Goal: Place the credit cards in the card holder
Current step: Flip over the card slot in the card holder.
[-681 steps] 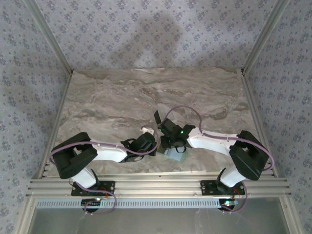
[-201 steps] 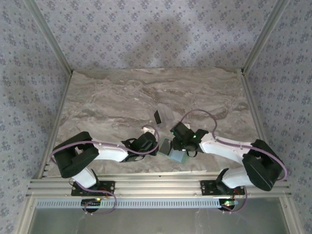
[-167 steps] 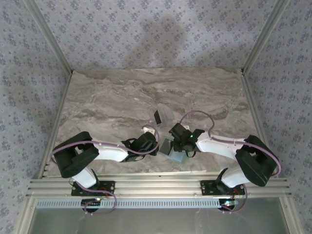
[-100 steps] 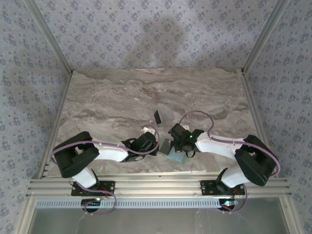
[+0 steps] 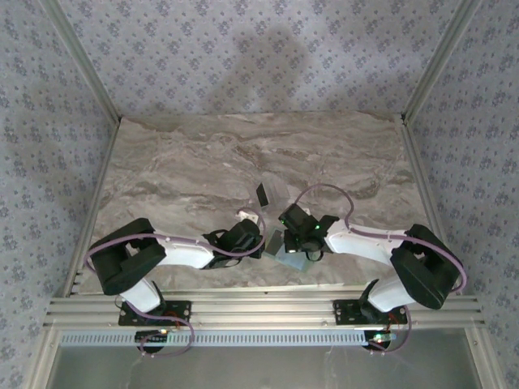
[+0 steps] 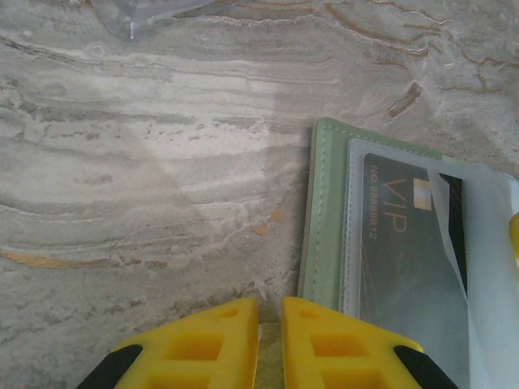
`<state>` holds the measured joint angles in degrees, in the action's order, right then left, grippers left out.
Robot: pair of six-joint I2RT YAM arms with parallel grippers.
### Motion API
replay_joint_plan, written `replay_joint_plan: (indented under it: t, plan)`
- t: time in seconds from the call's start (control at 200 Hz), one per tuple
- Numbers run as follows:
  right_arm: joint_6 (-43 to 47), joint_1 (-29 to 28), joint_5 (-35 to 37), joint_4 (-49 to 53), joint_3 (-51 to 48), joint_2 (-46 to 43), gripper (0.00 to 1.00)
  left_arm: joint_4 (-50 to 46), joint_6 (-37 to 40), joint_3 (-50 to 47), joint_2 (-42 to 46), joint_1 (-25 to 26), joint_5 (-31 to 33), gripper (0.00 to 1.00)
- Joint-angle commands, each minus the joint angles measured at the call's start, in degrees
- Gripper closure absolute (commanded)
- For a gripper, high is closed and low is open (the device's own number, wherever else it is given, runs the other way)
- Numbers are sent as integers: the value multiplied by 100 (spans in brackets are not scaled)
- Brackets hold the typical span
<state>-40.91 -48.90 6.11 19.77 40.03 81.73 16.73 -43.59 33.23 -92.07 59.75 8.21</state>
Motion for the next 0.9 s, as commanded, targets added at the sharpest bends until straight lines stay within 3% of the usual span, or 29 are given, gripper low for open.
replay_joint_plan:
  t: [0.0,0.445,0.685,0.894]
  plan:
    - [83,-35,-305,-190,199,48,100,-347,-9,-69,-335,64,-548,84]
    - [241,-29,-647,-597,816,663,100,-480,-130,-451,463,-31,-399,82]
    - [426,-25,-608,-346,1458,1001,84,-835,-149,-725,1224,-77,-166,79]
    - [438,21,-282,173,1756,659,64,-1000,-92,-884,1736,-161,-155,76]
